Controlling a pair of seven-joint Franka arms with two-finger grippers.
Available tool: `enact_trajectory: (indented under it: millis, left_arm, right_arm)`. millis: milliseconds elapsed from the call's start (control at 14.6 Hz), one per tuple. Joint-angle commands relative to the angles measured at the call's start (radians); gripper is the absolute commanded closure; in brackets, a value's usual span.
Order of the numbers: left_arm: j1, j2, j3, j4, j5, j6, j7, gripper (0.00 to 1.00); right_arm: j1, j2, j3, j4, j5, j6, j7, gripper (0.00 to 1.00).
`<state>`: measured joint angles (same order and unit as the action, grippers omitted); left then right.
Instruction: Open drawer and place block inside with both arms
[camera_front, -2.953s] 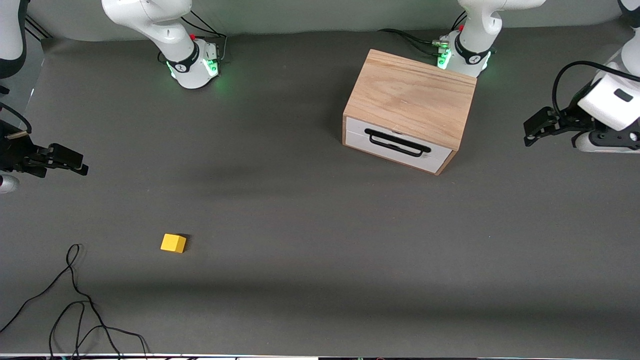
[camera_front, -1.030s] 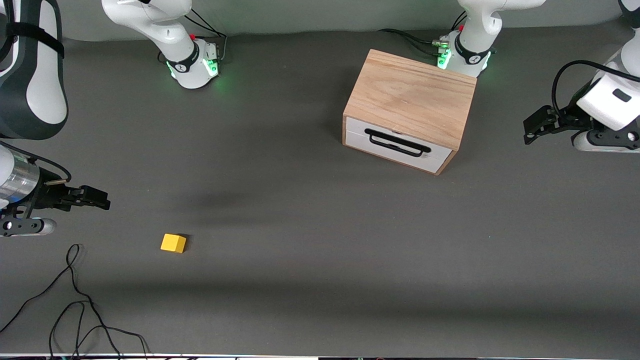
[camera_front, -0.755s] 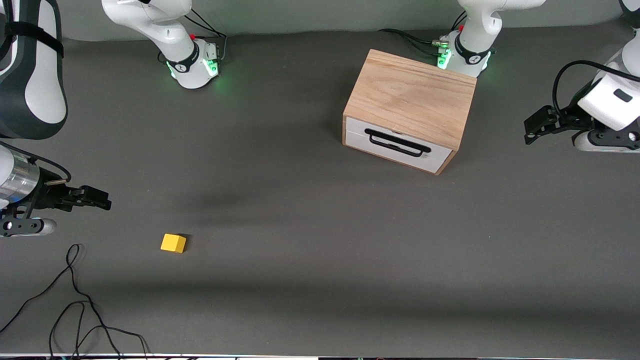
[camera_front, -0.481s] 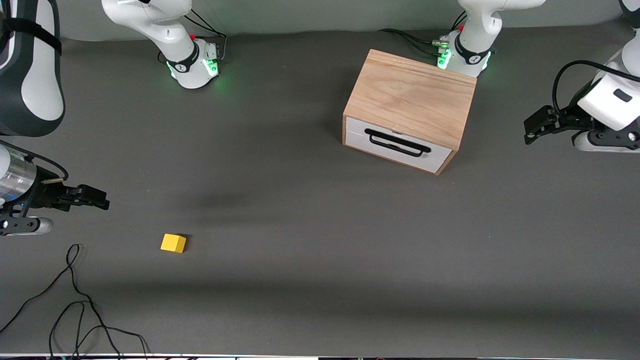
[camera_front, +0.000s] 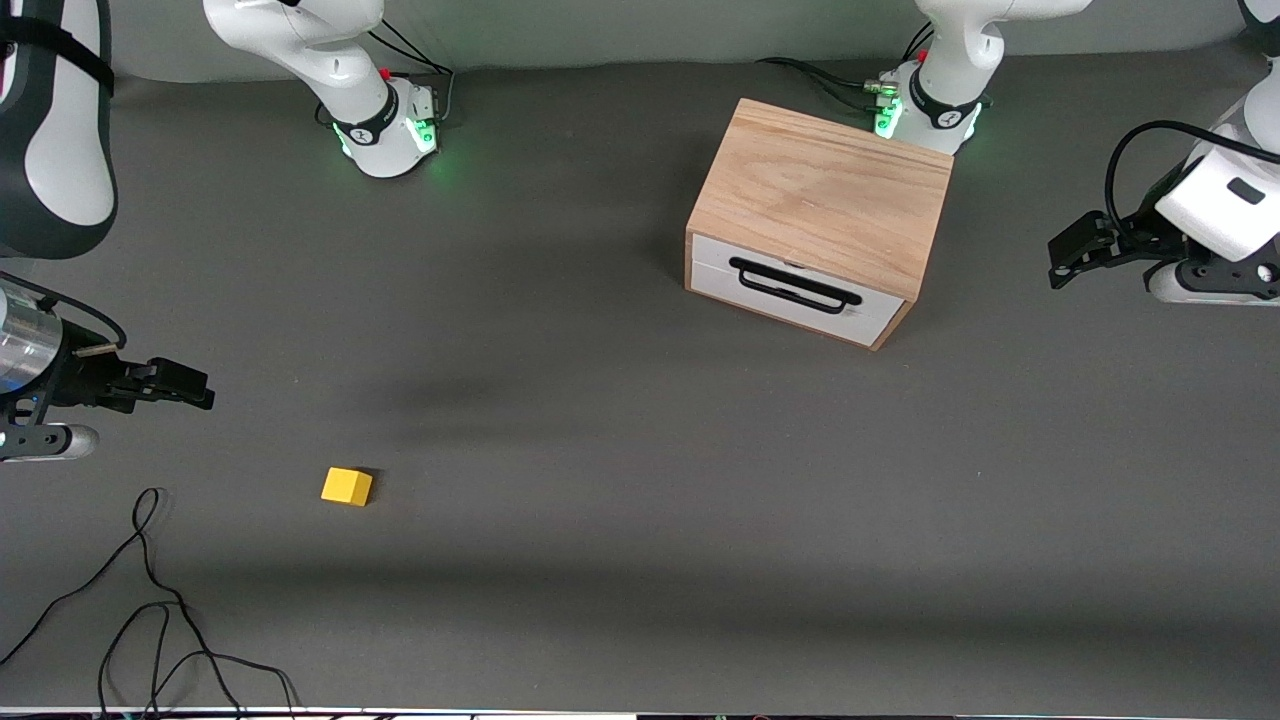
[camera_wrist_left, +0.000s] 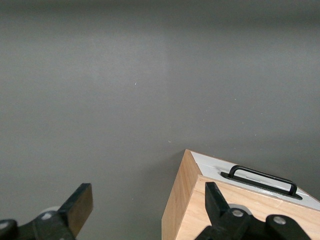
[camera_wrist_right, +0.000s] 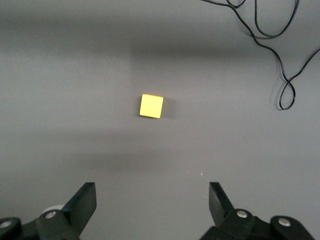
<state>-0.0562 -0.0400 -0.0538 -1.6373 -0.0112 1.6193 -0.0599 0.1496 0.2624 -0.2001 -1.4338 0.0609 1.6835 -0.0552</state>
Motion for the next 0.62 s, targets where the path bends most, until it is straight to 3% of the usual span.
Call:
enact_trajectory:
  millis: [0,206,549]
  left_arm:
    - [-0.001,0.008,-0.001,0.027,0.010,-0.022,0.008,0.00]
    - [0.001,0.008,0.000,0.027,0.010,-0.027,0.009,0.00]
    - [-0.001,0.009,-0.001,0.027,0.010,-0.027,0.006,0.00]
  right_arm:
    - [-0.021,-0.008,0.007,0.016,0.011,-0.025,-0.017,0.00]
    - [-0.077,-0.015,0.074,0.016,0.005,-0.048,-0.017,0.00]
    - [-0.068,-0.022,0.074,0.013,0.002,-0.048,-0.018,0.00]
